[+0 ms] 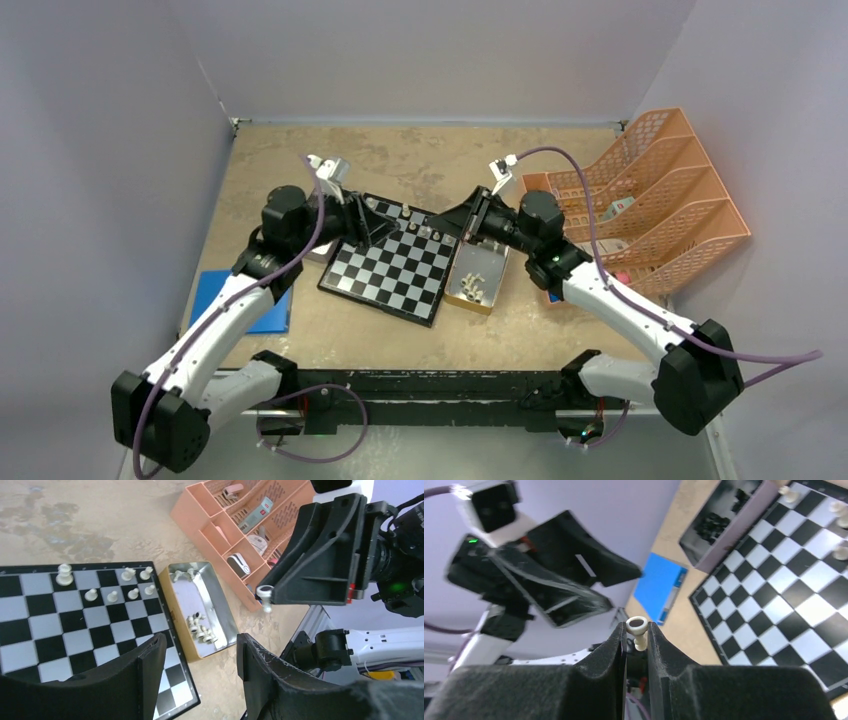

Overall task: Set up the chess pieces on the board
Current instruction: Place the chess piece on the chessboard.

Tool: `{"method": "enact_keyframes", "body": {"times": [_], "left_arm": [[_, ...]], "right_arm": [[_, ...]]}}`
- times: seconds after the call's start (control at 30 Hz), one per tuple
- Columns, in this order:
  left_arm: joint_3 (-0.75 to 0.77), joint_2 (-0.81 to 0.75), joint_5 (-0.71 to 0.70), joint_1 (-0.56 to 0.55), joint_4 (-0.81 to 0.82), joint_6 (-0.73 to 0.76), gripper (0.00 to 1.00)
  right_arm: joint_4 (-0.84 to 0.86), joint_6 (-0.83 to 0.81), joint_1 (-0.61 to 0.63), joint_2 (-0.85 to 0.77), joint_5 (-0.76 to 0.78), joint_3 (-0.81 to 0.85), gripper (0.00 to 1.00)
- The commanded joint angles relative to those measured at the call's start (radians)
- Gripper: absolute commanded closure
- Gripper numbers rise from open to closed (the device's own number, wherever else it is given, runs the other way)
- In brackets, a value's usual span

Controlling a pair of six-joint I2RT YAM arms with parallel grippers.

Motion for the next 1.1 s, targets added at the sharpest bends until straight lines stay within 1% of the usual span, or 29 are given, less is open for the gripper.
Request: {"method": "enact_keyframes", "body": {"times": [0.0, 0.1, 0.27, 0.33, 0.43, 0.53, 0.67, 0.8, 0.97, 1.07], "left_arm": [[0.012, 0.055, 0.034, -0.089, 0.265, 0.037, 0.47], [0.006, 0.081, -0.066, -0.195, 0.340, 0.125, 0.47], [0.003, 0.090, -0.074, -0.221, 0.398, 0.178, 0.49], [-0.010, 0.076, -0.068, -0.233, 0.424, 0.213, 0.47], [-0.013, 0.062, -0.087, -0.242, 0.422, 0.254, 0.45], [-0.011, 0.056, -0.102, -0.245, 0.428, 0.265, 0.45], [0.004, 0.077, -0.066, -0.256, 0.419, 0.269, 0.46], [0.008, 0.083, -0.072, -0.261, 0.416, 0.269, 0.46], [0.023, 0.087, -0.077, -0.276, 0.419, 0.251, 0.51], [0.020, 0.096, -0.092, -0.286, 0.420, 0.247, 0.52]], "right_arm": [[0.298, 0.209, 0.005, -0.057, -0.087, -0.047, 0.82], [0.393, 0.309, 0.005, -0.070, -0.080, -0.081, 0.82], [0.482, 0.399, 0.004, -0.071, -0.058, -0.108, 0.82], [0.481, 0.396, 0.004, -0.060, -0.052, -0.100, 0.82], [0.496, 0.400, 0.005, -0.048, -0.045, -0.097, 0.82], [0.528, 0.419, 0.004, -0.036, -0.041, -0.106, 0.82], [0.600, 0.467, 0.004, -0.006, -0.052, -0.115, 0.82], [0.642, 0.495, 0.004, 0.010, -0.051, -0.127, 0.83], [0.663, 0.491, 0.004, 0.021, -0.061, -0.144, 0.82], [0.690, 0.502, 0.004, 0.027, -0.068, -0.161, 0.82]]}}
